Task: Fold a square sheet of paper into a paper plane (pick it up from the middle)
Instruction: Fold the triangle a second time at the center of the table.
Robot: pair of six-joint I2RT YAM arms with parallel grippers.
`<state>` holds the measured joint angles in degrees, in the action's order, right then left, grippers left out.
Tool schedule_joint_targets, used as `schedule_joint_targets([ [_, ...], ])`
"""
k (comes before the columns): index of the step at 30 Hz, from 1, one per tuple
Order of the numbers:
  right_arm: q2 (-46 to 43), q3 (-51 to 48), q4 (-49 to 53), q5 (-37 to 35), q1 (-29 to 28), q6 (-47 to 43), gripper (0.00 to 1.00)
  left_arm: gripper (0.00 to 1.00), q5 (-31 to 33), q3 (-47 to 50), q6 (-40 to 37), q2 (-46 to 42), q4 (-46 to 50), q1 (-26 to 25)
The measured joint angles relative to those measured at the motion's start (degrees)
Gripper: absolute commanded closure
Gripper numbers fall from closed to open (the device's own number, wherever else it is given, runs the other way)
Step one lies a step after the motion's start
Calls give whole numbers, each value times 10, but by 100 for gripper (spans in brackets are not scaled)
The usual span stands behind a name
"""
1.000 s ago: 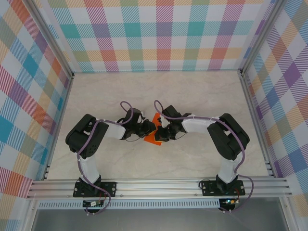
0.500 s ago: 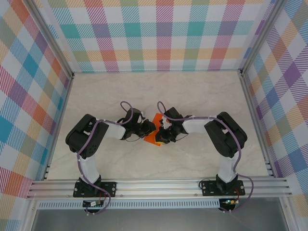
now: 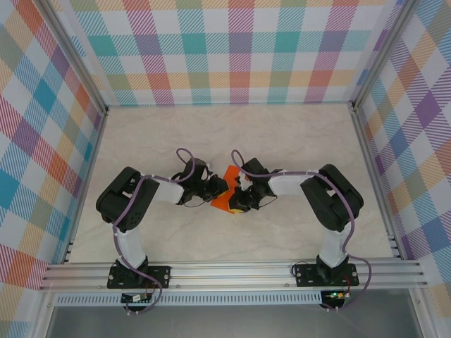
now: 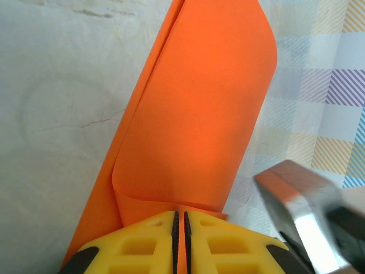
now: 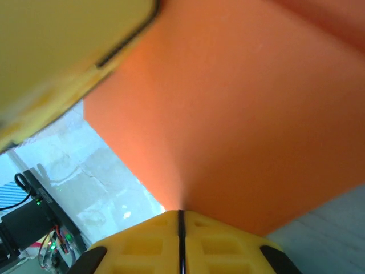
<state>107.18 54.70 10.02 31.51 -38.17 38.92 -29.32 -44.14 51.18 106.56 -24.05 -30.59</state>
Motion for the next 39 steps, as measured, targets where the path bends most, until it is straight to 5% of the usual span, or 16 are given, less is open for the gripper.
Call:
schedule_joint_targets([
  [39,-37,-16,38,-37,-9,-7,90,86,1,0,0,0,0,0],
])
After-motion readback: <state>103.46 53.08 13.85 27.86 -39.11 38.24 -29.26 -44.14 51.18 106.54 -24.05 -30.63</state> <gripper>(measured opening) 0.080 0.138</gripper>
